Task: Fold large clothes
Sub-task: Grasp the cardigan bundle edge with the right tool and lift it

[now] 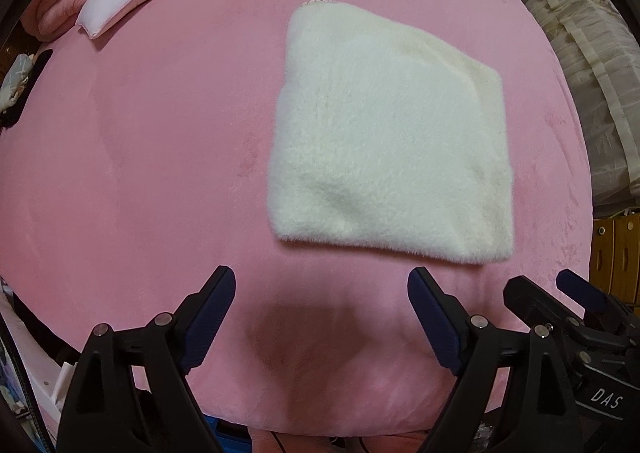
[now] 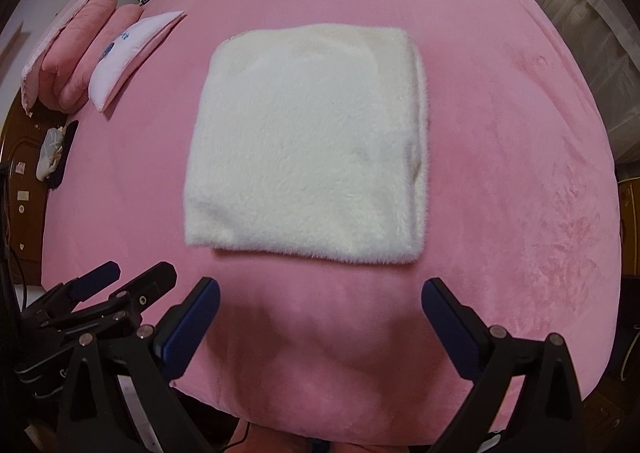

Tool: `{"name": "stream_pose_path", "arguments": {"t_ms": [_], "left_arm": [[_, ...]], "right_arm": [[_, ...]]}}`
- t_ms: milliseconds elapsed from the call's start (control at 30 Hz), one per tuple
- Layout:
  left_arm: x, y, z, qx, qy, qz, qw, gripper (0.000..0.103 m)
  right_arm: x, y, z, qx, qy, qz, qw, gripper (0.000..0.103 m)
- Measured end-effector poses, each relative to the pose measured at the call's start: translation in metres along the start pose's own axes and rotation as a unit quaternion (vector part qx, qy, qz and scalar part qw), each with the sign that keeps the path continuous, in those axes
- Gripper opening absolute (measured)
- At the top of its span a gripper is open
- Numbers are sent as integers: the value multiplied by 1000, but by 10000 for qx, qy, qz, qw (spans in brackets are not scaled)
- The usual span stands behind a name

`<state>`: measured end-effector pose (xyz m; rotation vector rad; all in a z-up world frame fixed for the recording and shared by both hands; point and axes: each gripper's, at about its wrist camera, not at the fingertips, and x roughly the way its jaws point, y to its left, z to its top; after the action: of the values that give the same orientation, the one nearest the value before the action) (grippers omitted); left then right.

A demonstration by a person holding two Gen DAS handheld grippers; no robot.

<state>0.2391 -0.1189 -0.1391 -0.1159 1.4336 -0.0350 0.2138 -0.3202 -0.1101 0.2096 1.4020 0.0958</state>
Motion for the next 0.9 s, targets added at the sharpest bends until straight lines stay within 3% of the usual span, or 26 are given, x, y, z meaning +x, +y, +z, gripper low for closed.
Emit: {"name": "stream_pose_path", "arguments": {"t_ms": [233, 333, 433, 633, 800, 900], "left_arm": [[37, 10, 18, -319, 215, -300, 9988, 87], [57, 16, 31, -399, 175, -326, 9985, 87], [75, 23, 49, -432, 60, -478, 9979, 87], [113, 41, 85, -613, 120, -1039, 9926, 87], [133, 54, 110, -921, 70, -1688, 9813, 87], [145, 54, 122, -930, 67, -1898, 9774, 88]], "right_arm": [[29, -25, 8, 335, 248, 159, 9990, 101], [60, -47, 13, 741, 524, 614, 9940, 101], [93, -79, 20, 1359, 680, 1200, 9811, 101], [126, -130, 48, 1897, 224, 1492, 9702, 101], [147, -146, 82, 1932, -108, 2280, 9542, 101], [158, -139, 101, 1673, -168, 2335, 9577, 101]]}}
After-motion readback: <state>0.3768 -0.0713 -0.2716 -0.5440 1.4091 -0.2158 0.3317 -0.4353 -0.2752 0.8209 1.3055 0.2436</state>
